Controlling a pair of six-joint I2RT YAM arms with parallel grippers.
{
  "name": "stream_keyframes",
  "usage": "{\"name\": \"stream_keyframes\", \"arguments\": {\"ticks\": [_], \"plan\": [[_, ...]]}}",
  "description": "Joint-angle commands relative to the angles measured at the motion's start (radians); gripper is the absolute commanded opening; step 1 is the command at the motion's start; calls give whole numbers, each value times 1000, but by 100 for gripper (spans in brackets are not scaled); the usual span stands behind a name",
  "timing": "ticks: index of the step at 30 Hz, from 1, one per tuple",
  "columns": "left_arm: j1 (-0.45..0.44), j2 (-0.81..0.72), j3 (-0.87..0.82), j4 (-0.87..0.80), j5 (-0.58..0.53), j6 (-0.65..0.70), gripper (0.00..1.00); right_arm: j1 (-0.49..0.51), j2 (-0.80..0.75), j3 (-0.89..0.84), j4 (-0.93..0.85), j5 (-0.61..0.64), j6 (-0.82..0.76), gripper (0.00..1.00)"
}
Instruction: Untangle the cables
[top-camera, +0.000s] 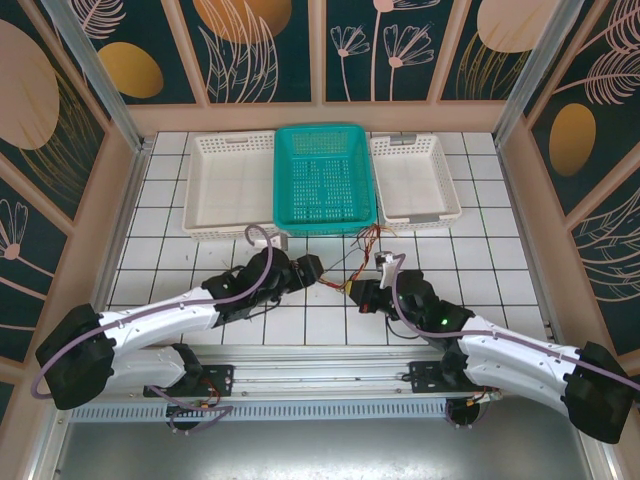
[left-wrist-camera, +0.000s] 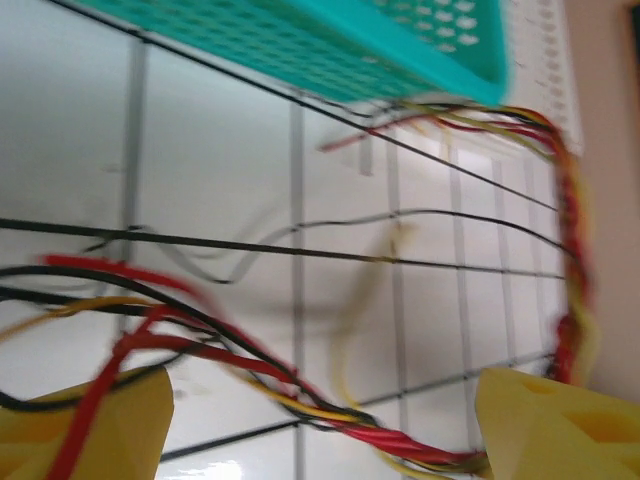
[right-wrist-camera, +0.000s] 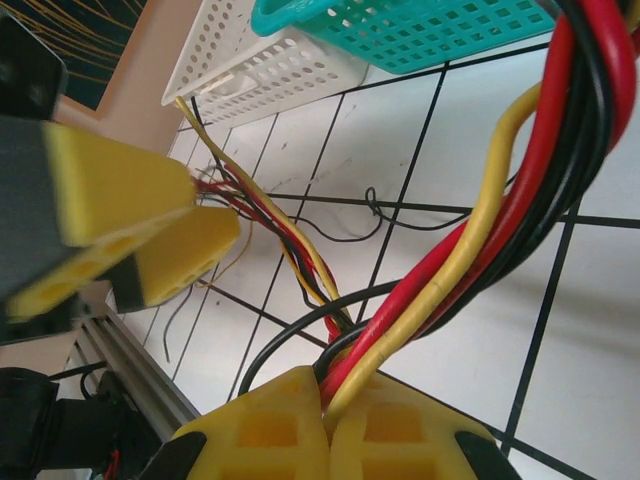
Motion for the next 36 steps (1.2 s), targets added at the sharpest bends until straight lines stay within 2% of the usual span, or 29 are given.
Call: {"name": "stream_keyframes", "arguments": {"ticks": [1, 4, 10, 14, 20, 23, 30, 36], "plan": [[0, -13, 79, 26, 219, 114, 80, -7, -1, 23, 12, -9, -45, 0], [-2, -40, 79, 90, 333, 141, 83, -9, 21, 41, -19, 17, -39, 0], [-20, -9, 83, 63, 425, 200, 82, -21, 37, 64, -25, 9, -11, 0], [-29, 7, 52, 73, 435, 208, 79, -47, 36, 77, -35, -20, 18, 0], [-32, 50, 24, 94, 431, 224, 75, -88, 32, 79, 7, -130, 65, 0], [-33, 79, 25, 81, 420, 246, 70, -101, 26, 82, 27, -177, 83, 0], [-34, 118, 19, 81, 394, 271, 69, -126, 23, 84, 74, -278, 127, 0], [-34, 131, 10, 91, 389, 283, 64, -148, 43, 78, 121, -351, 164, 0]]}}
